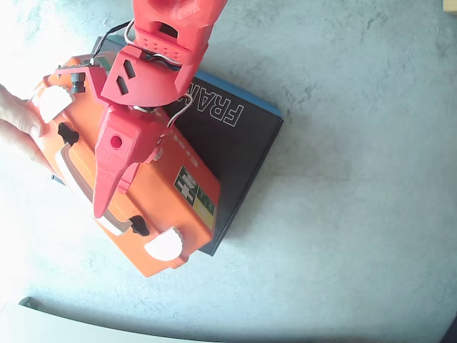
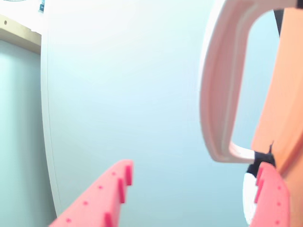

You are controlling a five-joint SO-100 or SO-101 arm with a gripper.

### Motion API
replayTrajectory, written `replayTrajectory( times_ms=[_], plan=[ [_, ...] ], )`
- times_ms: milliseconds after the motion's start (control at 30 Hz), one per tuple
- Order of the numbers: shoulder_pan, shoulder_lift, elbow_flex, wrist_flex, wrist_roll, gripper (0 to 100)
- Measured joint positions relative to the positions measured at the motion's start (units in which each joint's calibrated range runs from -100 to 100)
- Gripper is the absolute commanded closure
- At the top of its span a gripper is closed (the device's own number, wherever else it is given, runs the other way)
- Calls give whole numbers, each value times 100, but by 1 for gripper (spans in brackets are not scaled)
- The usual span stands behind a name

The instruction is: Grab the white handle of the orange box

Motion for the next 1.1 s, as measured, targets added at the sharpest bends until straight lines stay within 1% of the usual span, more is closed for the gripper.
replayTrajectory(
  times_ms=[167, 300, 500, 833, 933, 1000, 1100],
  plan=[
    [-30, 266, -63, -8, 0, 68],
    [-10, 577, -477, -59, 0, 68],
    [-30, 1243, -1170, -688, -5, 68],
    [-50, 1599, -1260, -1435, 0, 68],
    [-101, 1812, -1260, -1910, 0, 68],
    [-161, 1918, -1260, -2275, -16, 70],
    [-302, 2069, -1260, -2606, -16, 74]
  ],
)
